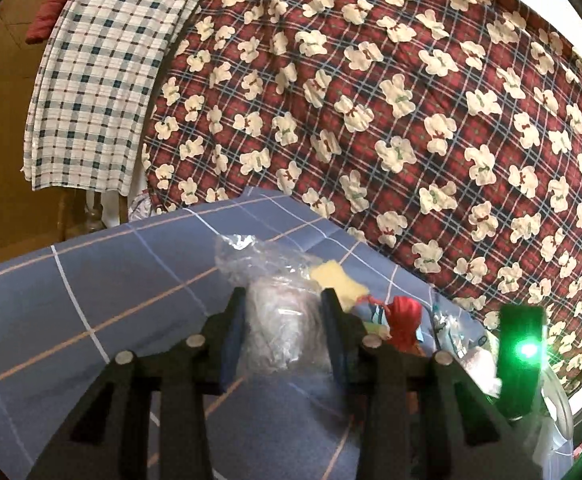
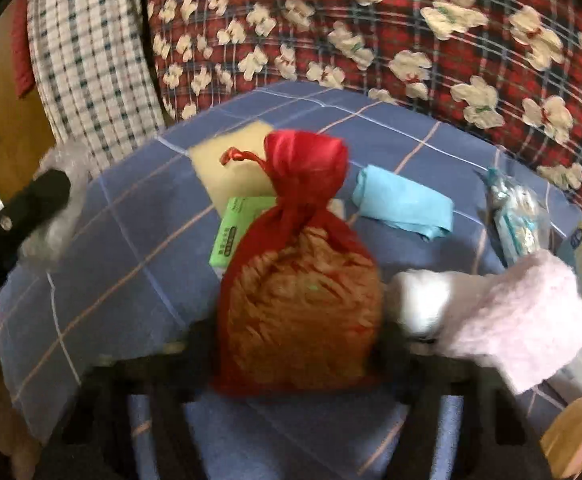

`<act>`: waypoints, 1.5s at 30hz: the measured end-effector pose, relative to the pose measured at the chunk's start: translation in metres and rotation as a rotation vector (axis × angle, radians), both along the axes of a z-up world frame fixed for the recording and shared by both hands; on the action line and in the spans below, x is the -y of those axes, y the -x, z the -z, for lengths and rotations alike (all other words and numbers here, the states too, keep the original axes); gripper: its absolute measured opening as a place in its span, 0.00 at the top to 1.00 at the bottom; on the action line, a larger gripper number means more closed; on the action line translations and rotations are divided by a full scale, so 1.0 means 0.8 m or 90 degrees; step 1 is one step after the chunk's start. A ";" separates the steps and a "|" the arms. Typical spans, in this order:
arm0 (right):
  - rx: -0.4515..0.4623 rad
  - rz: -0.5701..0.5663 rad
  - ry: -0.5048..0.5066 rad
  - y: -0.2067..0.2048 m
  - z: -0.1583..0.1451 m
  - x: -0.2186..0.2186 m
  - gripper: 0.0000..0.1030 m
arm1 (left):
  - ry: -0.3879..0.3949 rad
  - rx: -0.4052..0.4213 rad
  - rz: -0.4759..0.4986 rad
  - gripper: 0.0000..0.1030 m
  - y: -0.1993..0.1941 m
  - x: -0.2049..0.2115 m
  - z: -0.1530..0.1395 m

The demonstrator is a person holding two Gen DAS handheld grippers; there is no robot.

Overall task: Organize soft objects
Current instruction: 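Grasp the clear plastic bag with the left gripper while the right gripper grasps the red pouch, then carry the plastic bag and red pouch over the tin and release both inside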

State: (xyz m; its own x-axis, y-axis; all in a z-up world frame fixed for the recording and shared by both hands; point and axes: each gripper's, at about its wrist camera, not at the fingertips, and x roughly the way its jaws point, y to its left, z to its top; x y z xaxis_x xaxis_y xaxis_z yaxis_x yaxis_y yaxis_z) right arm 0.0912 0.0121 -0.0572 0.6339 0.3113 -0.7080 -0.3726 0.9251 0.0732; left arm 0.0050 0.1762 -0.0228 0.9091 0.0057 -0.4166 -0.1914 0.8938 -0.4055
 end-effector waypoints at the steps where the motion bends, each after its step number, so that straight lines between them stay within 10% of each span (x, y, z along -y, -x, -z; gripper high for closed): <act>1: 0.001 -0.004 -0.010 0.002 -0.001 0.003 0.48 | 0.000 0.001 -0.001 0.65 0.000 0.000 0.000; 4: 0.014 -0.007 -0.043 0.016 -0.007 0.016 0.65 | -0.006 0.001 -0.002 0.65 0.001 0.001 0.000; 14: 0.152 0.026 -0.131 0.081 -0.043 0.078 0.66 | -0.047 0.022 -0.008 0.65 0.014 0.012 -0.006; 45: 0.337 0.207 -0.059 0.186 -0.060 0.229 0.66 | -0.134 0.044 0.138 0.65 0.032 0.171 -0.036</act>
